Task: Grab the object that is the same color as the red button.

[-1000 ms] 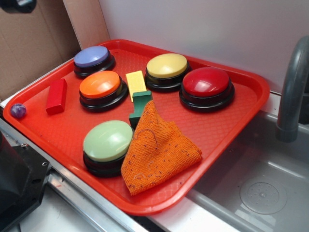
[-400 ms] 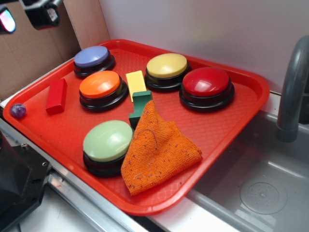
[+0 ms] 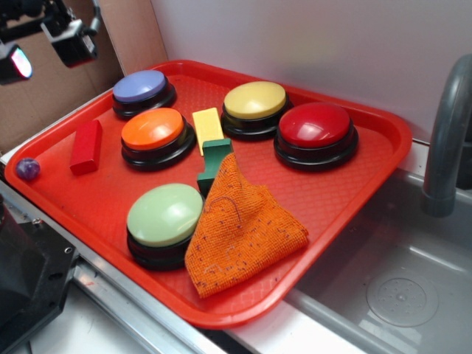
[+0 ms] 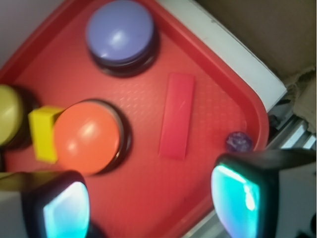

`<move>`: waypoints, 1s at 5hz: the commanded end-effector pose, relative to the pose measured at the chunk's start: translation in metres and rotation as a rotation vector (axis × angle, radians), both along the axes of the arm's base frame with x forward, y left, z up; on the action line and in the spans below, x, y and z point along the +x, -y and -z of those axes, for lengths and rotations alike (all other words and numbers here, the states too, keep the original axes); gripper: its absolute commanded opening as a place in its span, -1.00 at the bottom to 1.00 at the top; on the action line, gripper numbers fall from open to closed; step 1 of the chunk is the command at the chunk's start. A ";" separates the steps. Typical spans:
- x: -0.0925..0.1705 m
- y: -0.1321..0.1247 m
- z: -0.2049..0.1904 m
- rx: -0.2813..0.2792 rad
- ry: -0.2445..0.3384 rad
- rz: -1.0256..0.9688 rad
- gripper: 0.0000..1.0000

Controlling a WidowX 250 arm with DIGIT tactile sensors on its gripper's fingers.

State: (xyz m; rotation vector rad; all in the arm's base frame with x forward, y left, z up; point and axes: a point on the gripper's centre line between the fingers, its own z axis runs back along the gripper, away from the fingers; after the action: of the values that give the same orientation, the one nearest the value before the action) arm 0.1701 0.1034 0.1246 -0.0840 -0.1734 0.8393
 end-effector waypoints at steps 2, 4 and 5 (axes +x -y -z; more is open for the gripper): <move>0.012 -0.031 0.049 0.047 0.015 -0.255 1.00; 0.023 -0.039 0.084 -0.005 0.004 -0.290 1.00; 0.022 -0.044 0.099 -0.038 0.009 -0.289 1.00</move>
State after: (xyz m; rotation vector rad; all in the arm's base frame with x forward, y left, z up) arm 0.1928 0.1399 0.0180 -0.1061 -0.1374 1.1296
